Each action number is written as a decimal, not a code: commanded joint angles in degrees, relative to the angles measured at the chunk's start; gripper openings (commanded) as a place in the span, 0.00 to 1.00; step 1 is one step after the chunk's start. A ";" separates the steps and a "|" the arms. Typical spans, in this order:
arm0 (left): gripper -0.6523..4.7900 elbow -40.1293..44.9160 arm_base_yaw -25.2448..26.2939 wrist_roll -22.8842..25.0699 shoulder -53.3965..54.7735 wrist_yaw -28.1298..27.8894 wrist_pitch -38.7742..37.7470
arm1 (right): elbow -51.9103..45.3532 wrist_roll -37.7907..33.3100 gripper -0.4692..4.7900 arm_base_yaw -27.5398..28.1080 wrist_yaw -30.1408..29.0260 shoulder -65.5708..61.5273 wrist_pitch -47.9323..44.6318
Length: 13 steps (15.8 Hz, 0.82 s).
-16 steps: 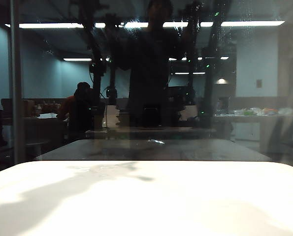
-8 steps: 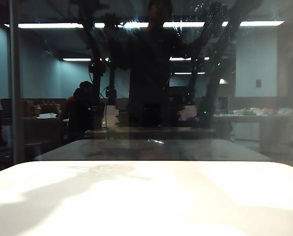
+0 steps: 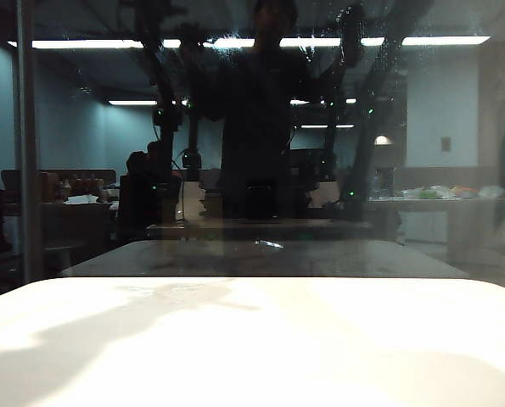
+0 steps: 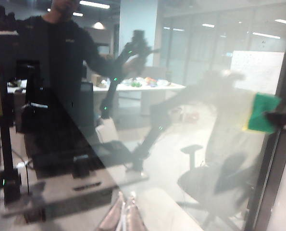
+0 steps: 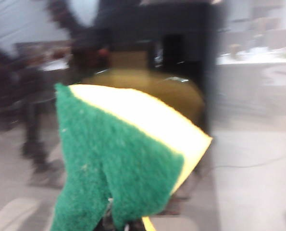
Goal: Reach upward to find where there is water on the glass, pick up the sponge from the table, dry the water, and finally place the sponge back on the table.
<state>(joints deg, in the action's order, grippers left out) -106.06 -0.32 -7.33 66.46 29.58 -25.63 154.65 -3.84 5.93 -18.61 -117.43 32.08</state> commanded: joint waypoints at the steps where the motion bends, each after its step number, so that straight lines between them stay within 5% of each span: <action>1: 0.11 -0.33 0.04 0.02 -0.17 0.24 2.23 | 0.13 1.20 0.07 -5.70 -0.04 -1.66 0.26; 8: 0.11 -0.33 0.04 0.02 0.00 1.73 2.12 | 0.15 1.33 0.07 -20.13 6.25 -9.81 0.24; 13: 0.11 -0.33 0.04 0.02 0.02 1.73 2.12 | 0.22 3.87 0.07 -23.98 11.08 -12.24 0.63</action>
<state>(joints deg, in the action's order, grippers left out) -106.06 -0.32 -7.33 66.59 31.05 -24.25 155.00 -0.38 -18.68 -10.57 -129.27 32.71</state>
